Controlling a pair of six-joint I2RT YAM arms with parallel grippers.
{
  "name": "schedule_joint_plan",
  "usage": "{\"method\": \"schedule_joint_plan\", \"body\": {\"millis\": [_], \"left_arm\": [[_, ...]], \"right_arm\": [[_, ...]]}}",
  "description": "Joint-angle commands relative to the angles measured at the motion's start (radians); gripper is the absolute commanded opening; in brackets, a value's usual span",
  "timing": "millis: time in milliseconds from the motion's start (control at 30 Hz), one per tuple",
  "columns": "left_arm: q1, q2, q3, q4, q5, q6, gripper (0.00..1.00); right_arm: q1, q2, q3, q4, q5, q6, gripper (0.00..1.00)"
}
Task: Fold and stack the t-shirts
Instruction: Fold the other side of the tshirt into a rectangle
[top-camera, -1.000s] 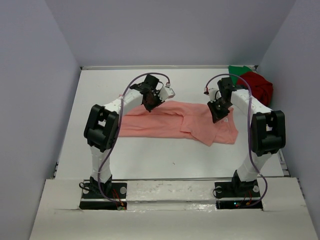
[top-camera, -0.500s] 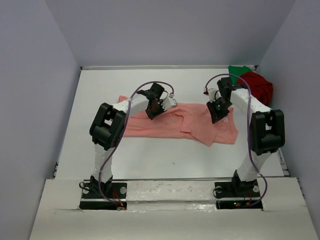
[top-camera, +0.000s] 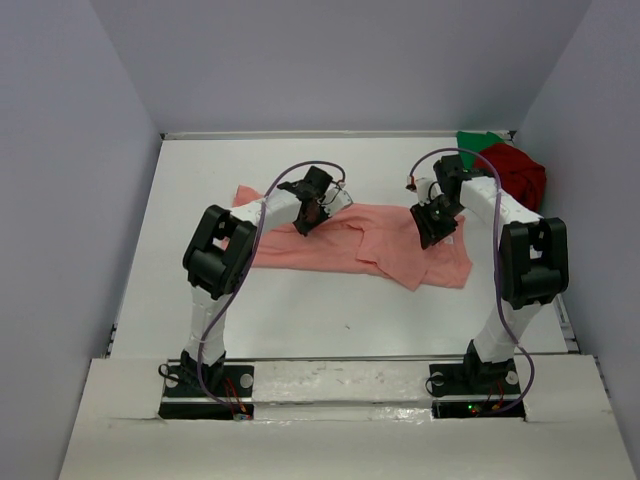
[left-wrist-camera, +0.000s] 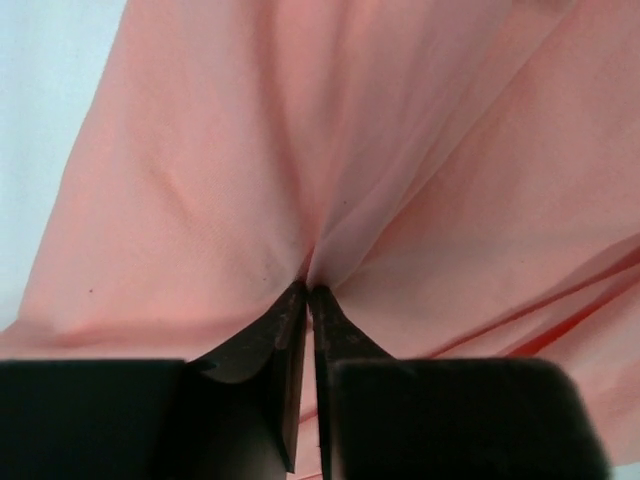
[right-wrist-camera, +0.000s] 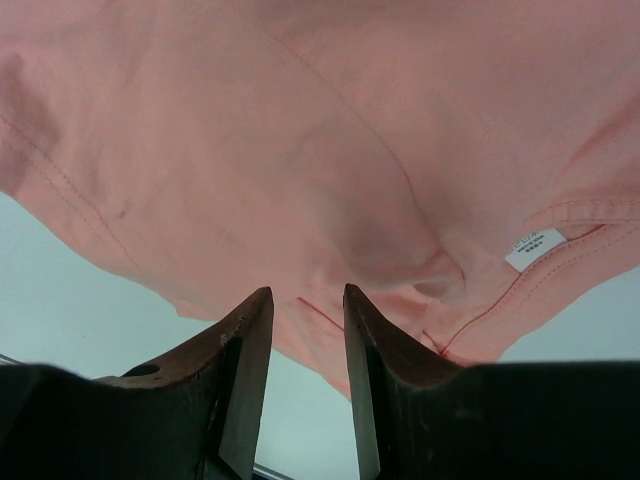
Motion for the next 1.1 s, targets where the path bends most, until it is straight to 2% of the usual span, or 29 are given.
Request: {"method": "schedule_joint_plan", "body": {"millis": [0,133,167,233,267,333,400,533,567,733,767,900,933,1067], "left_arm": [[0.002,-0.054,0.031,0.006,-0.038,-0.019,0.25],[0.002,-0.152,0.040,0.008,-0.001,-0.025,0.39],[0.004,-0.169,0.043,0.006,0.005,-0.030,0.46],[0.004,-0.224,0.046,0.016,0.019,-0.034,0.49],[0.004,-0.241,0.041,0.023,0.021,-0.036,0.50],[0.005,-0.279,0.038,0.043,-0.002,-0.045,0.50],[0.011,-0.289,0.038,0.051,-0.024,-0.047,0.50],[0.059,-0.261,0.022,0.063,-0.094,-0.071,0.47],[0.097,-0.252,0.017,0.066,-0.093,-0.086,0.43],[0.261,-0.180,0.008,0.092,-0.020,-0.148,0.34],[0.289,-0.168,0.014,0.089,-0.009,-0.159,0.29],[0.414,-0.117,0.037,0.094,0.063,-0.200,0.20],[0.430,-0.103,0.047,0.082,0.117,-0.220,0.19],[0.482,-0.019,0.162,-0.004,0.182,-0.255,0.10]], "right_arm": [[-0.006,-0.014,0.046,-0.024,-0.017,-0.014,0.40],[-0.006,-0.017,0.068,-0.033,-0.015,-0.020,0.38],[-0.006,-0.015,0.072,-0.036,-0.015,-0.021,0.33],[-0.006,-0.014,0.083,-0.039,-0.015,-0.023,0.22],[-0.006,-0.011,0.095,-0.043,-0.017,-0.021,0.12],[-0.006,-0.004,0.104,-0.050,-0.021,-0.023,0.03],[-0.006,0.002,0.109,-0.053,-0.021,-0.021,0.00],[-0.006,0.003,0.100,-0.051,-0.024,-0.023,0.00],[-0.006,0.003,0.097,-0.047,-0.026,-0.023,0.00],[-0.006,0.000,0.080,-0.039,-0.026,-0.023,0.00],[-0.006,0.002,0.080,-0.037,-0.025,-0.023,0.00],[-0.006,0.005,0.078,-0.037,-0.023,-0.023,0.00],[-0.006,0.008,0.078,-0.037,-0.023,-0.021,0.00],[-0.006,0.023,0.078,-0.037,-0.021,-0.017,0.00]]}}
